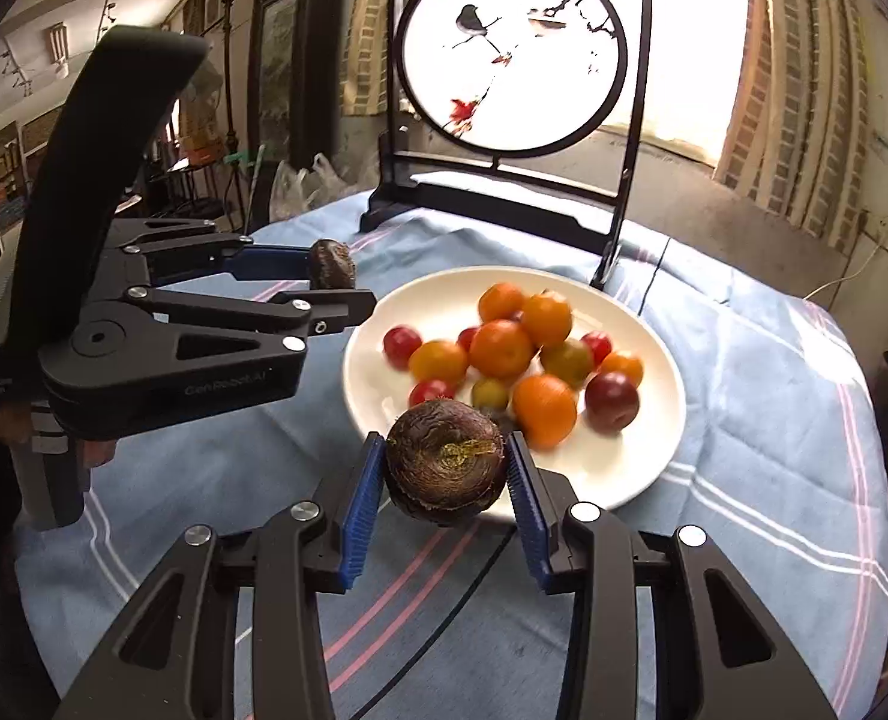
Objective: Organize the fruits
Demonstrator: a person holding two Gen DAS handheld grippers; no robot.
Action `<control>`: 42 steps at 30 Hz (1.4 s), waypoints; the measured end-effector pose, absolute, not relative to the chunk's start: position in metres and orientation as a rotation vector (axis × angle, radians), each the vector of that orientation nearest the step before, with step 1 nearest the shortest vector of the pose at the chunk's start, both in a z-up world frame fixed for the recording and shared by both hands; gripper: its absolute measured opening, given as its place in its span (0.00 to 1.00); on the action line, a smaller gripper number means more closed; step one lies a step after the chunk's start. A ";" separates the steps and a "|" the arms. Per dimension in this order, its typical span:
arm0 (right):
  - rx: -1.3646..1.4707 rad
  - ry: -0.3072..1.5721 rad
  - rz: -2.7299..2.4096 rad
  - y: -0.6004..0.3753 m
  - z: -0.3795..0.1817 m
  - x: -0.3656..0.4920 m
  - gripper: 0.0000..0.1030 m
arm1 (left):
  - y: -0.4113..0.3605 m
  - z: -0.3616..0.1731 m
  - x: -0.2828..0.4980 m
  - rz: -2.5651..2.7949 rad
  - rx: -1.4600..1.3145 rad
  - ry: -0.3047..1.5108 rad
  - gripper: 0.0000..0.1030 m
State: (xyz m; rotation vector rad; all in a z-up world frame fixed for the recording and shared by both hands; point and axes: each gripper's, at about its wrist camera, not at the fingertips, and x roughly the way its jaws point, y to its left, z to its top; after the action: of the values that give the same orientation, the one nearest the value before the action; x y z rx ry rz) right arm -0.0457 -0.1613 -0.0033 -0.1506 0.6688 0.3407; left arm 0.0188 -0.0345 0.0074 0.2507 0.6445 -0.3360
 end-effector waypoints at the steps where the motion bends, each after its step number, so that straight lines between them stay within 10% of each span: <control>1: -0.139 0.654 0.331 -0.164 0.003 -0.040 0.40 | -0.035 0.014 0.025 -0.334 0.232 0.636 0.40; 25: -0.003 0.687 0.199 -0.183 -0.016 0.064 0.40 | -0.043 -0.021 0.095 -0.273 0.137 0.709 0.40; 28: -0.017 0.690 0.177 -0.182 -0.019 0.066 0.63 | -0.044 -0.022 0.095 -0.274 0.142 0.712 0.40; 37: 0.062 0.541 0.142 -0.197 0.016 0.018 0.84 | -0.036 0.004 0.067 -0.195 0.143 0.585 0.91; 42: 0.078 0.440 0.059 -0.199 0.026 -0.023 0.90 | -0.032 0.023 0.027 -0.187 0.187 0.466 0.94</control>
State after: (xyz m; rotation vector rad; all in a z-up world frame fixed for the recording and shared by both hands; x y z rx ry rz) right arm -0.0230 -0.1990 0.0257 0.0782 0.4402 0.0586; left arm 0.0268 -0.0321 0.0228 0.1866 0.4660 -0.1875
